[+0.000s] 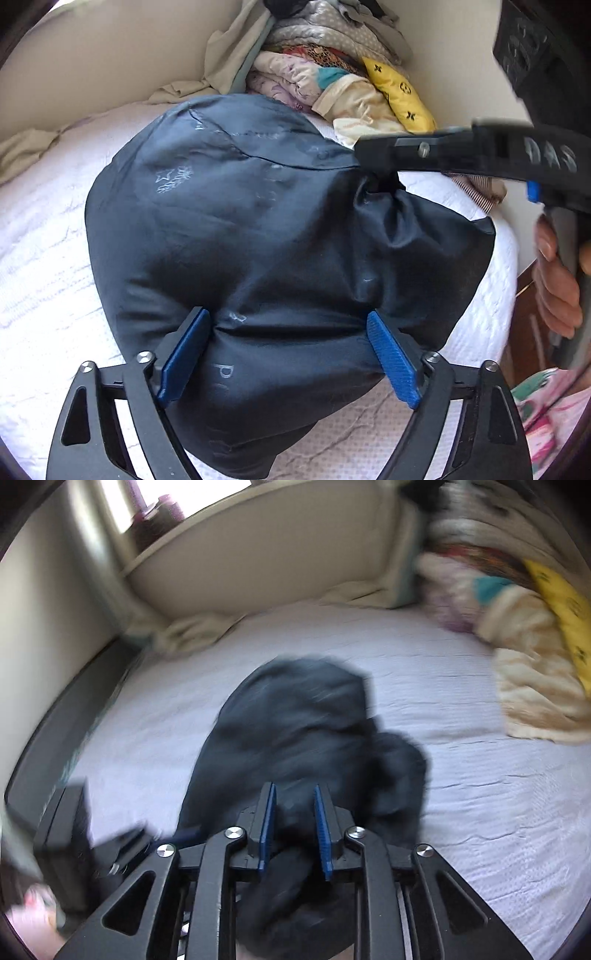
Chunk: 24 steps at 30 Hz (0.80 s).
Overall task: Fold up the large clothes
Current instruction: 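Hold the coat bundle with the right tool while the left tool presses it down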
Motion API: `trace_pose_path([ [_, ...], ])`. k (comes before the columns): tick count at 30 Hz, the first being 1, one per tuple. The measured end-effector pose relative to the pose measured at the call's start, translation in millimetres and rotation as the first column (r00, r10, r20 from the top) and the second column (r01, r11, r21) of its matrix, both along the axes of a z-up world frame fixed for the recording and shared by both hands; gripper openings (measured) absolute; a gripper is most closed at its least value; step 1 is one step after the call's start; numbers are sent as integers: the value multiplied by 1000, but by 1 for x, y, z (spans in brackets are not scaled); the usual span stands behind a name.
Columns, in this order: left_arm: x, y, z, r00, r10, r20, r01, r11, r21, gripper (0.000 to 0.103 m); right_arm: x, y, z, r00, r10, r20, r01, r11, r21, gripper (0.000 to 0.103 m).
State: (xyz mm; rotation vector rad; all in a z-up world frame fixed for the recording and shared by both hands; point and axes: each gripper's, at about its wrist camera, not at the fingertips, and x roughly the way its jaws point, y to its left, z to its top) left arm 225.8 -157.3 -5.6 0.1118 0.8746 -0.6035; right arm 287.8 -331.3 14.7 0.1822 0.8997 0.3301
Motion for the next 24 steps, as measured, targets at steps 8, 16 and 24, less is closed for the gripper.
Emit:
trace_pose_path([
  [8, -3, -12, -4, 998, -52, 26, 51, 997, 50, 96, 18, 16, -65, 986, -33, -165, -3, 976, -218, 36],
  [16, 1, -15, -7, 997, -73, 17, 72, 997, 40, 98, 35, 2, -103, 976, -50, -210, 21, 990, -139, 39],
  [24, 2, -16, -12, 997, -71, 34, 69, 996, 62, 99, 54, 8, -122, 974, -69, -218, 40, 991, -131, 40],
])
